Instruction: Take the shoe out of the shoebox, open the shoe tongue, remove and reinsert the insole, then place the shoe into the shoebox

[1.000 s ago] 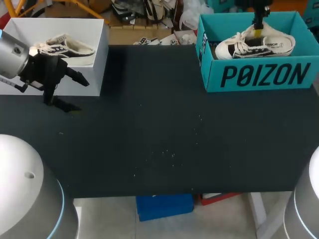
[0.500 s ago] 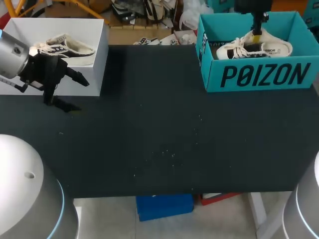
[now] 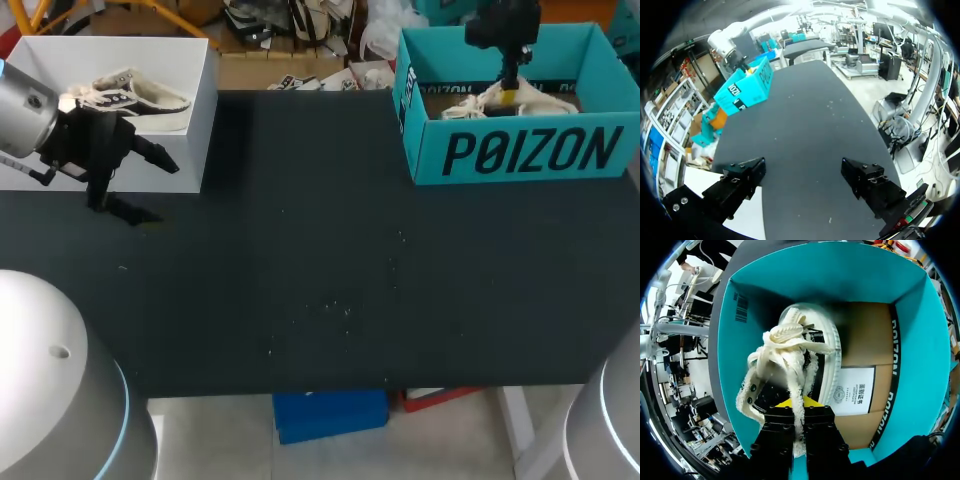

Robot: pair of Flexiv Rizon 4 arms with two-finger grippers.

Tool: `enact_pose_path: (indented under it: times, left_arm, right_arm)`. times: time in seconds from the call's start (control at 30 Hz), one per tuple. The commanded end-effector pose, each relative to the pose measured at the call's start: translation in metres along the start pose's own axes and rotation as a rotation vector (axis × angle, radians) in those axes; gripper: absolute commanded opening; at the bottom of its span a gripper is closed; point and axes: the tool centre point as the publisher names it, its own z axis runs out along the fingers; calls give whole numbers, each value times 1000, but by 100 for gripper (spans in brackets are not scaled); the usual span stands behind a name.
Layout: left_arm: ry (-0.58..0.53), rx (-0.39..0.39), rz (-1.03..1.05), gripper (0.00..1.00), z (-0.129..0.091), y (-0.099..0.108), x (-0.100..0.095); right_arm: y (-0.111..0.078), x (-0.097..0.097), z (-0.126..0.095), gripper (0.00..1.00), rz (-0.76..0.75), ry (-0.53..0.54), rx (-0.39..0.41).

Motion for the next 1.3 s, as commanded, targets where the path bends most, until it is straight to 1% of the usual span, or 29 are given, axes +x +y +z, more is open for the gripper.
enact_pose_path:
  times: [0.03,0.27,0.3,0.33,0.4,0.5,0.57,0.6,0.67,0.83,0.9,0.97,1.0,1.07,1.1,1.17,1.23,1.3]
  left_arm:
    - [-4,0,2,100,1,1,1]
    - [-4,0,2,100,1,1,1]
    - [-4,0,2,100,1,1,1]
    - [-4,0,2,100,1,1,1]
    - [-4,0,2,100,1,1,1]
    - [-4,0,2,100,1,1,1]
    - [-4,0,2,100,1,1,1]
    - [-4,0,2,100,1,1,1]
    - [-4,0,2,100,1,1,1]
    - [-4,0,2,100,1,1,1]
    - [-4,0,2,100,1,1,1]
    - [-4,0,2,100,1,1,1]
    - [-4,0,2,100,1,1,1]
    - [-4,0,2,100,1,1,1]
    - [-4,0,2,100,1,1,1]
    - [-4,0,2,100,1,1,1]
    - [-4,0,2,100,1,1,1]
    - [-4,0,2,100,1,1,1]
  right_arm:
    - [4,-12,12,0,7,35,5]
    - [4,-14,17,0,9,58,21]
    - [3,-14,17,29,9,63,27]
    - [3,-14,17,40,11,63,27]
    - [3,-14,18,47,15,66,33]
    - [0,-13,15,52,41,51,54]
    - [-2,-13,11,52,61,36,64]
    - [-3,-13,9,56,66,24,80]
    - [-6,-12,3,49,80,3,100]
    - [-10,-7,-12,49,107,-73,162]
    - [-11,-2,-23,50,119,-116,188]
    - [-10,5,-32,50,133,-151,198]
    - [-9,9,-37,53,141,-177,194]
    - [-5,17,-46,70,152,-216,188]
    - [-3,22,-50,82,157,-241,175]
    - [3,31,-59,87,174,-290,153]
    - [11,42,-68,98,209,-351,95]
    - [19,50,-74,100,222,-393,73]
